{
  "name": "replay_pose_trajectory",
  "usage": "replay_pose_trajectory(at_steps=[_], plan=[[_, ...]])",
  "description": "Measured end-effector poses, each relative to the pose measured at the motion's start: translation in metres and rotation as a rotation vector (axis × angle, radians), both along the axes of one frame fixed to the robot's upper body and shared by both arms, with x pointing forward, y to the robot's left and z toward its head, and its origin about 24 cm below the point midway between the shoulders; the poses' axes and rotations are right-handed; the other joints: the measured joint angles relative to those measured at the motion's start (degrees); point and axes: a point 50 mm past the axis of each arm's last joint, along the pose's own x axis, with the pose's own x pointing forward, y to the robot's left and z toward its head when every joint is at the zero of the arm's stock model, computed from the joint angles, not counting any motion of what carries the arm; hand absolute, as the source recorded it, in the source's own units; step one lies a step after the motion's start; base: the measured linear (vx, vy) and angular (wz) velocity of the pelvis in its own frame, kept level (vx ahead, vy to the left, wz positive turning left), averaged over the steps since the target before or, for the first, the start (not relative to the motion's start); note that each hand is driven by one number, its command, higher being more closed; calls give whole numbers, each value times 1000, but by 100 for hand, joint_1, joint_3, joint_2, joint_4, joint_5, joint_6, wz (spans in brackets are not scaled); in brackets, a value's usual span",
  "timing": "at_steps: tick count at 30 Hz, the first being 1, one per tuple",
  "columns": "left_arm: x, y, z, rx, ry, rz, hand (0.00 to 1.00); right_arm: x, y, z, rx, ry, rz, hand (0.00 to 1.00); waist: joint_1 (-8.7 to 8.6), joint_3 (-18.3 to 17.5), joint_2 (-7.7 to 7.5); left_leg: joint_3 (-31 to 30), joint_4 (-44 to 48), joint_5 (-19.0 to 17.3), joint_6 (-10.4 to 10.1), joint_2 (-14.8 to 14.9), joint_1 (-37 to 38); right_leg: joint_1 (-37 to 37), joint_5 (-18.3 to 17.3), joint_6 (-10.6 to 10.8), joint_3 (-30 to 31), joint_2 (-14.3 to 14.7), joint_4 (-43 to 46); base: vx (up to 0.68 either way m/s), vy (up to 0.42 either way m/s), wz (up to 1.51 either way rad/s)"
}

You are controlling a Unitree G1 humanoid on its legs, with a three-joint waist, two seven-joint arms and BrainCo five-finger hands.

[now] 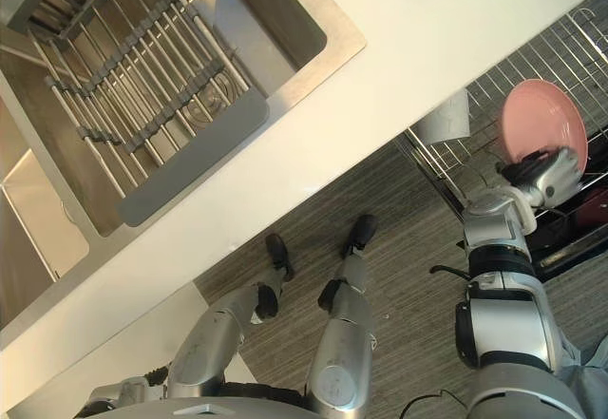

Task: Walk over to the sink, pick up the cup, carry it to the dishwasher, place the cup inside the dishwasher, then close the dishwasher door

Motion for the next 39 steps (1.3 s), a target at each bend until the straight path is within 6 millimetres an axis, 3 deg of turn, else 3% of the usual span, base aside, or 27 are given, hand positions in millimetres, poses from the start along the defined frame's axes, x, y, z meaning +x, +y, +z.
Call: replay_pose_trajectory(at_steps=[6,11,13,15,19,21,23,25,30,33,36,38,39], plan=[[3,-4,0,13,-39,-30,0,6,11,8,9,-125,62,0,19,0,0,-236,-42,5,9,-4,336,261,-85,17,8,1,131,25,3,-3],[6,0,1,28,-59,-11,0,6,22,47,-46,-359,96,0,-37,12,-19,-307,-199,28,-10,-10,709,577,-178,17,-71,-23,224,-10,14,5],[5,5,1,45,-60,-2,0,4,32,63,-29,-484,134,0,-106,63,-95,-333,-251,46,-23,15,935,797,-192,37,-103,7,221,0,0,0],[5,8,1,63,-59,-13,0,1,34,67,8,-548,145,0,-143,86,-160,-356,-247,35,-39,43,1065,945,-218,44,-128,23,219,15,-7,1],[-4,19,1,87,-39,44,0,-27,12,65,81,-688,51,0,-273,19,-476,-400,-256,-3,-78,132,1385,1328,-307,57,-223,128,166,45,-16,5],[-15,24,0,102,3,48,0,-41,0,57,153,-747,5,0,-342,-136,-697,-381,-258,-38,-121,188,1488,1442,-336,54,-221,171,131,96,-25,-7],[-26,31,-1,129,47,12,0,-61,-22,32,403,-859,-1,0,-407,-390,-965,-332,-249,-109,-224,283,1733,1727,-356,59,-229,303,9,121,-43,-10],[-33,34,-1,128,69,5,0,-77,-33,15,477,-865,-14,0,-481,-665,-1086,-300,-256,-167,-309,353,1883,1872,-442,60,-227,364,9,90,-31,-9],[-62,37,-3,115,169,60,0,-120,-64,-13,491,-767,-126,0,-726,-1310,-1171,-167,-431,-342,-411,518,2227,2145,-683,85,-204,552,6,67,-31,-13],[-75,37,-4,103,218,84,0,-152,-78,-47,556,-627,-180,0,-823,-1443,-1176,-115,-455,-320,-507,628,2476,2367,-746,44,-218,636,6,68,-23,-6],[-78,35,-5,85,224,107,0,-166,-67,-87,664,-547,-151,0,-879,-1456,-1174,-113,-453,-306,-539,662,2521,2416,-767,40,-258,662,6,11,-6,-1],[-79,34,-5,77,223,127,0,-164,-53,-108,740,-527,-117,0,-876,-1457,-1173,-115,-449,-303,-555,667,2532,2433,-776,41,-264,663,4,-19,7,2],[-80,33,-5,83,222,134,0,-157,-31,-134,837,-496,-72,0,-832,-1467,-1156,-110,-449,-320,-596,670,2534,2442,-794,56,-268,662,-6,-41,17,5]])
